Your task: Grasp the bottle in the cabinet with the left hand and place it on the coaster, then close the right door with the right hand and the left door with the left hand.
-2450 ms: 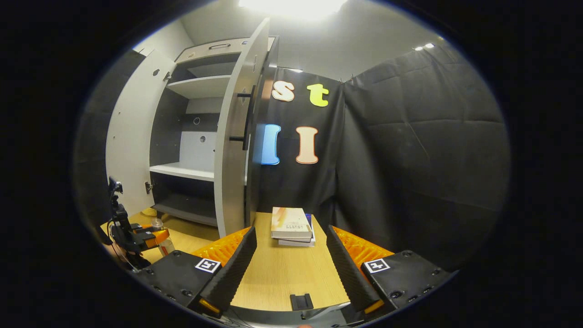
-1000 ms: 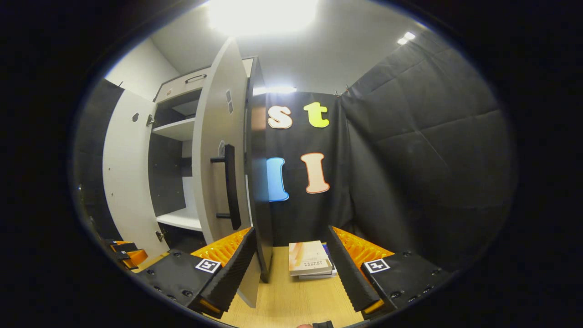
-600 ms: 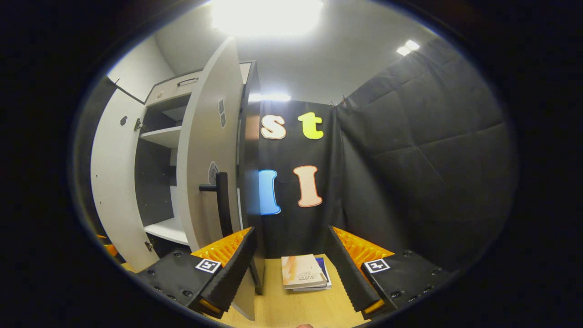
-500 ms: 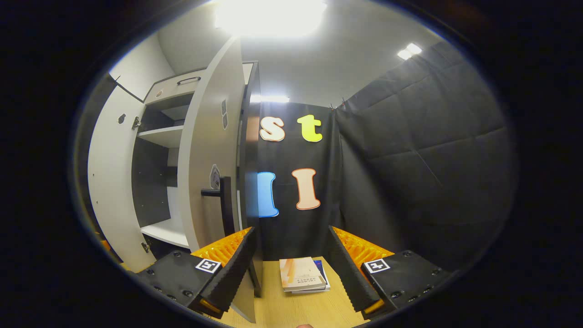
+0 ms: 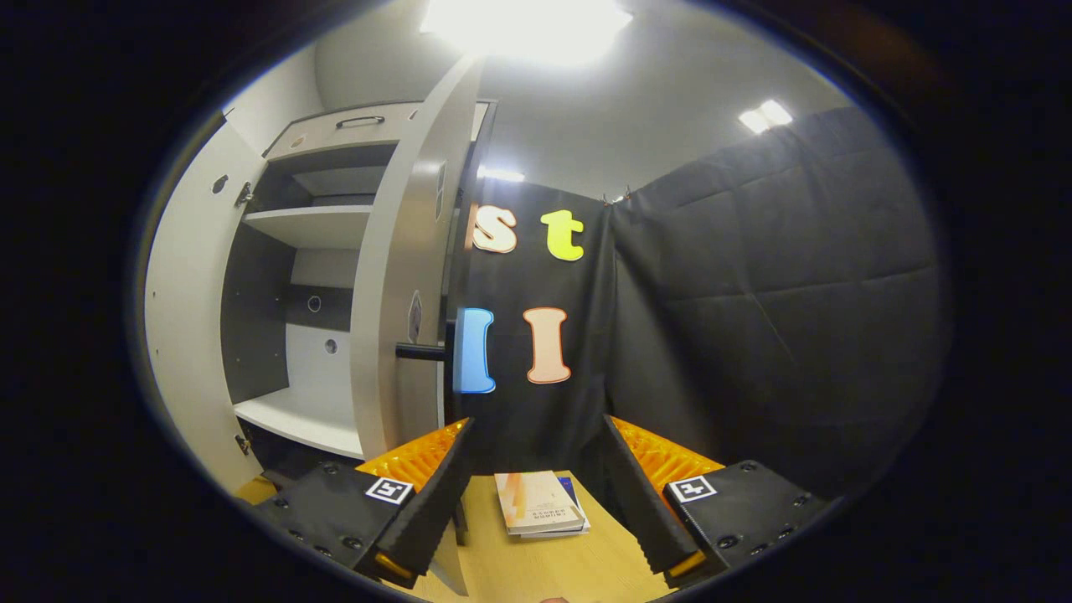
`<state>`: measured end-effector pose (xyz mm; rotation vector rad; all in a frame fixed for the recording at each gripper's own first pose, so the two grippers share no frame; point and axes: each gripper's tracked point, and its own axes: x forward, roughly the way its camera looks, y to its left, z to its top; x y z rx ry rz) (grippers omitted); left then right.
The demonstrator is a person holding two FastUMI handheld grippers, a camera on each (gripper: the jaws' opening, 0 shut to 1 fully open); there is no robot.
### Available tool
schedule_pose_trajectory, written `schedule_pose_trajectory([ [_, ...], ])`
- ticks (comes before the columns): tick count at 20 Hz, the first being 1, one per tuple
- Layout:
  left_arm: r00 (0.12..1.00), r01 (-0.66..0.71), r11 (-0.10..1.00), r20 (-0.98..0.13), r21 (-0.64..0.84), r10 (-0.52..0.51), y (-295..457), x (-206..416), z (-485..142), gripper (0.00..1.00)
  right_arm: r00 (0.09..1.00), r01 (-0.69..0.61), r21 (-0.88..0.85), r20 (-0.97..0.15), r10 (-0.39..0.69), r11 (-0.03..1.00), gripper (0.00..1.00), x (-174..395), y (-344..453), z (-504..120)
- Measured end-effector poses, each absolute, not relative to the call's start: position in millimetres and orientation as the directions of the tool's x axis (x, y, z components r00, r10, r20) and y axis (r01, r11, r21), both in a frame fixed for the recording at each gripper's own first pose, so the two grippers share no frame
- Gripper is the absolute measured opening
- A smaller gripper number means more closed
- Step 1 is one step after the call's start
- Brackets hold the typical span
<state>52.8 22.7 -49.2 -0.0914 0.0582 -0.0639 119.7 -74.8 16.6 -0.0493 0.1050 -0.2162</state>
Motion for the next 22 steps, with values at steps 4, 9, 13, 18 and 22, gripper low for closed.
schedule_pose_trajectory([
  [4,0.998,0.043,0.994,-0.048,-0.1,-0.048,49,62,-54,0.74,0.969,0.218,-0.054,-0.107,-0.223,0.974,0.95,116,-58,18],
  [9,0.997,0.039,0.992,-0.056,-0.116,-0.045,68,68,-62,0.74,0.975,0.192,-0.049,-0.103,-0.196,0.98,0.95,115,-27,20],
  [13,0.997,0.04,0.993,-0.057,-0.113,-0.047,80,72,-69,0.75,0.978,0.181,-0.036,-0.1,-0.184,0.983,0.95,115,-7,20],
  [18,0.997,0.039,0.992,-0.063,-0.121,-0.046,86,74,-72,0.74,0.984,0.154,-0.033,-0.088,-0.156,0.988,0.95,120,16,21],
  [22,0.997,0.03,0.992,-0.062,-0.122,-0.038,91,76,-75,0.74,0.99,0.112,-0.028,-0.085,-0.114,0.993,0.95,127,36,21],
])
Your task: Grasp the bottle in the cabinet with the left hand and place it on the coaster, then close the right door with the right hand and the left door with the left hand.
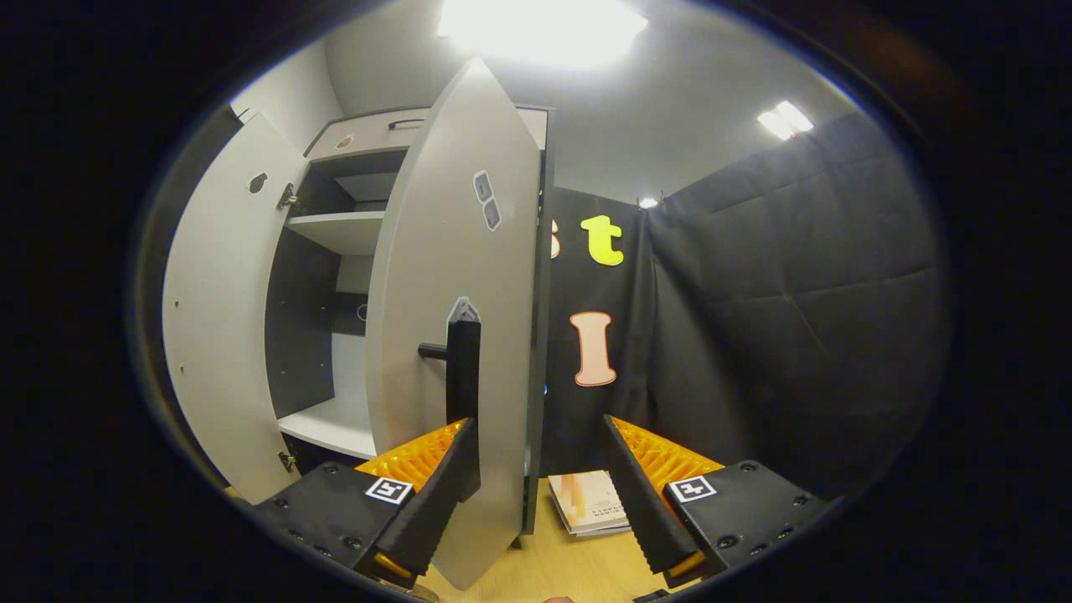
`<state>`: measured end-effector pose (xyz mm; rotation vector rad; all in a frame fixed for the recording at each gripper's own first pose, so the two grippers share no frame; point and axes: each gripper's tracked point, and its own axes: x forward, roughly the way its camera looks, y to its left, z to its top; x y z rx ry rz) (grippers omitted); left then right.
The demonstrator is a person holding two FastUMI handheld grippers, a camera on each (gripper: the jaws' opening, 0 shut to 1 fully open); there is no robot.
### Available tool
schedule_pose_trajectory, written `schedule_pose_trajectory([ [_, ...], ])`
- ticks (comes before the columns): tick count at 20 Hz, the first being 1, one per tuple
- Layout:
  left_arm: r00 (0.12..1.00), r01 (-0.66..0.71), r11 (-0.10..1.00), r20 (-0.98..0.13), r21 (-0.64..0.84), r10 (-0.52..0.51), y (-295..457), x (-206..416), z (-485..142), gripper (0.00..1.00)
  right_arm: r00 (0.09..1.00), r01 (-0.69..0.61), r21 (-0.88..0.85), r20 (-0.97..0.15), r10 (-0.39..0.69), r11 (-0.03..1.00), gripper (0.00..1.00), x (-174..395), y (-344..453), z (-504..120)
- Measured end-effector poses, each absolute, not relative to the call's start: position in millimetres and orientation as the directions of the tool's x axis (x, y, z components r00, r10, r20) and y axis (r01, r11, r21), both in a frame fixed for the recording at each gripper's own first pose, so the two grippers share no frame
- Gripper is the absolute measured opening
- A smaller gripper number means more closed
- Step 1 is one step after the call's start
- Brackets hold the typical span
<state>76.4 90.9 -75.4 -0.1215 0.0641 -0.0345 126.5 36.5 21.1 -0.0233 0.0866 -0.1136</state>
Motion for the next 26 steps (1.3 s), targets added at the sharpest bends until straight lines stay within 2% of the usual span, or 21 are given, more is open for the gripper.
schedule_pose_trajectory([
  [12,0.997,0.005,0.994,-0.077,-0.112,-0.014,103,83,-80,0.74,0.993,0.003,0.025,-0.115,0.0,1.0,0.95,157,88,-2],
  [13,0.997,0.003,0.993,-0.081,-0.117,-0.012,104,84,-81,0.74,0.993,0.002,0.018,-0.117,0.0,1.0,0.92,157,87,-3],
  [15,0.996,-0.004,0.992,-0.086,-0.122,-0.006,108,88,-81,0.74,0.994,0.0,0.008,-0.113,0.001,1.0,0.96,157,88,-4],
  [26,0.995,0.018,0.992,-0.094,-0.123,-0.03,129,149,-33,0.74,0.995,0.033,-0.008,-0.098,-0.034,0.999,0.96,116,72,-26],
])
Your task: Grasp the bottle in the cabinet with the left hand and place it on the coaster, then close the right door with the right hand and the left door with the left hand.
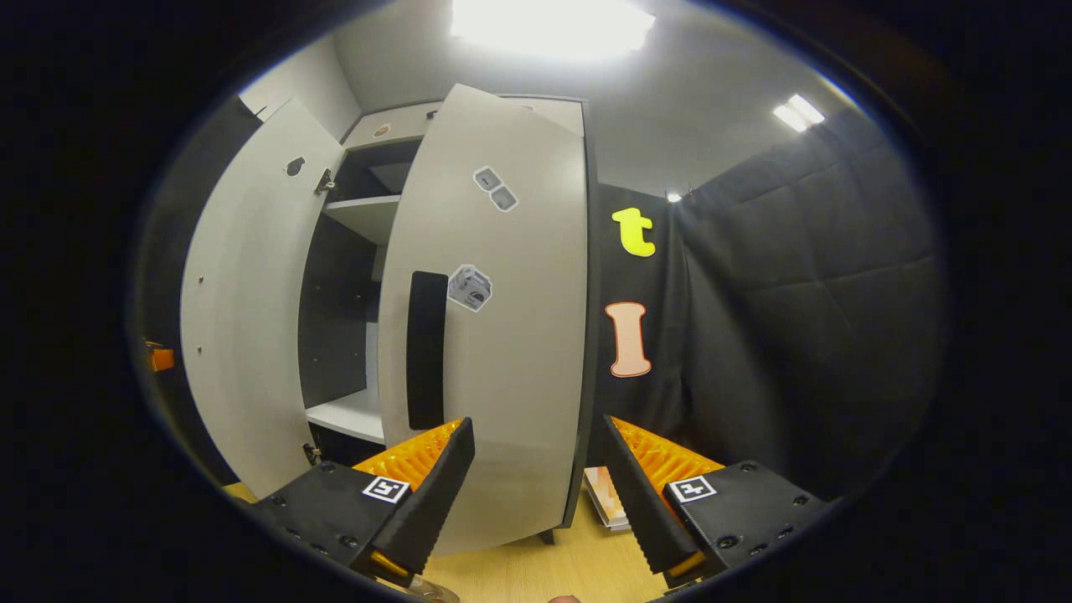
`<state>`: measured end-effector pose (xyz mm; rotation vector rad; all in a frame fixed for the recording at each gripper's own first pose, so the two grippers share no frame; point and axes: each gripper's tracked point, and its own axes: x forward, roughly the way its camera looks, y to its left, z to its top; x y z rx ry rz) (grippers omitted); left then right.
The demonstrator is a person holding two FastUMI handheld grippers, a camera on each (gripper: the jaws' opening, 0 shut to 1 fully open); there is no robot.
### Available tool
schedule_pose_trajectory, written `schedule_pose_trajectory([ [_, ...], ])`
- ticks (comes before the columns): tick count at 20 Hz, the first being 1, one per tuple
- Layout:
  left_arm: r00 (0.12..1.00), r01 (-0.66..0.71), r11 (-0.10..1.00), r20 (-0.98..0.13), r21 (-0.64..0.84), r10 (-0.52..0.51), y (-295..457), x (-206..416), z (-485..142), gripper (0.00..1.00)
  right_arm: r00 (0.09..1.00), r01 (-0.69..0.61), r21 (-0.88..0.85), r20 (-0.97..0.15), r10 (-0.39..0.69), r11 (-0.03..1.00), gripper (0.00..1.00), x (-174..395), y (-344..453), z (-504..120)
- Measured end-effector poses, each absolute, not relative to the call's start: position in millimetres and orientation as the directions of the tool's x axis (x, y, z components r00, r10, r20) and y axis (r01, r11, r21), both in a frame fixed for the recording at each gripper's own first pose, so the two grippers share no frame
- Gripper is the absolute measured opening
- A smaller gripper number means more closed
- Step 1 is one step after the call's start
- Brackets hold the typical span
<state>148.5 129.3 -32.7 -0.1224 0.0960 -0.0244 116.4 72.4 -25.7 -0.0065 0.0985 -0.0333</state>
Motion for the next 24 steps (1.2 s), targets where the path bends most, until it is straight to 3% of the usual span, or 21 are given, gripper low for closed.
schedule_pose_trajectory([
  [12,0.995,0.06,0.987,-0.07,-0.149,-0.071,99,191,5,0.74,0.987,0.081,-0.031,-0.134,-0.085,0.996,0.96,84,14,-46],
  [24,0.998,0.018,0.998,-0.066,-0.068,-0.022,75,187,13,0.74,0.982,0.112,0.0,-0.151,-0.11,0.994,0.96,70,-45,-58],
])
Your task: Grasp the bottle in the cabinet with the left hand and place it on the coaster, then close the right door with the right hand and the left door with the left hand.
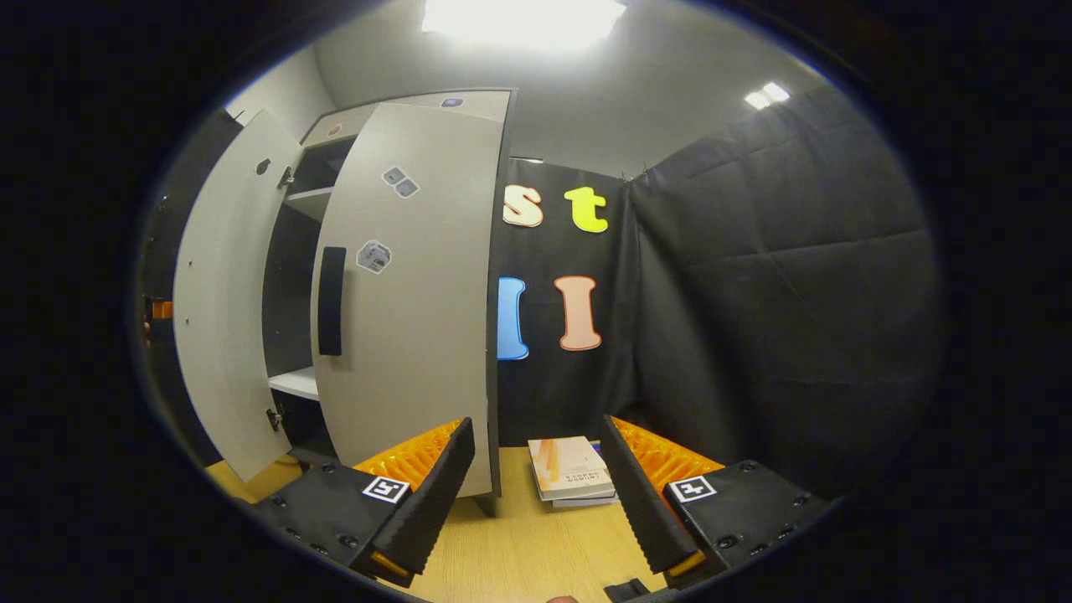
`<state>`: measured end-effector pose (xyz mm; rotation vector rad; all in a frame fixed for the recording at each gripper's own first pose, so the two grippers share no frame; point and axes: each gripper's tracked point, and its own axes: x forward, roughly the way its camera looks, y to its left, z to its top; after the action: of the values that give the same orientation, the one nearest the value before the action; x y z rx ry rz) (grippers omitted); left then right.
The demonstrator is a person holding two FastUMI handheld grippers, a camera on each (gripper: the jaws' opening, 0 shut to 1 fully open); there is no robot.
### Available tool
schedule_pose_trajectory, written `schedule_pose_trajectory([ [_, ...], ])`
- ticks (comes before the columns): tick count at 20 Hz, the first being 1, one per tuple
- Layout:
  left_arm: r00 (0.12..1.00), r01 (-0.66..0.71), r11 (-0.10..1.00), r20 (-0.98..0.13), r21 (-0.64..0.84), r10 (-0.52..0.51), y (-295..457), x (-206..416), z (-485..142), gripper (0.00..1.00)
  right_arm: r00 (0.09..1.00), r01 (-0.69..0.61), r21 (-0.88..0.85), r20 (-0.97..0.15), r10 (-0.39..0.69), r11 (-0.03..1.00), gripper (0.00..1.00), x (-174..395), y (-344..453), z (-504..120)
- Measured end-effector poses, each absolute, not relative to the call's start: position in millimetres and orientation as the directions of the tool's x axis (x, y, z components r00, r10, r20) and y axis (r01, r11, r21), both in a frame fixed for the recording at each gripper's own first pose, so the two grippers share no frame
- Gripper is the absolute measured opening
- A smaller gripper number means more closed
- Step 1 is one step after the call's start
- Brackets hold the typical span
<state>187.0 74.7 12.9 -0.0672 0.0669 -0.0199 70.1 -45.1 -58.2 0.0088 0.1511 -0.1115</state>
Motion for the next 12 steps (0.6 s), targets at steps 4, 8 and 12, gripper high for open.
schedule_pose_trajectory([
  [4,0.997,0.033,0.996,-0.064,-0.085,-0.038,59,183,13,0.74,0.984,0.097,0.002,-0.15,-0.096,0.995,0.96,72,-51,-61],
  [8,0.996,0.061,0.994,-0.054,-0.088,-0.066,35,177,19,0.74,0.984,0.085,-0.011,-0.155,-0.085,0.996,0.96,73,-58,-62],
  [12,0.996,0.073,0.99,-0.042,-0.118,-0.078,18,178,19,0.74,0.985,0.085,-0.021,-0.152,-0.087,0.996,0.96,71,-69,-59],
])
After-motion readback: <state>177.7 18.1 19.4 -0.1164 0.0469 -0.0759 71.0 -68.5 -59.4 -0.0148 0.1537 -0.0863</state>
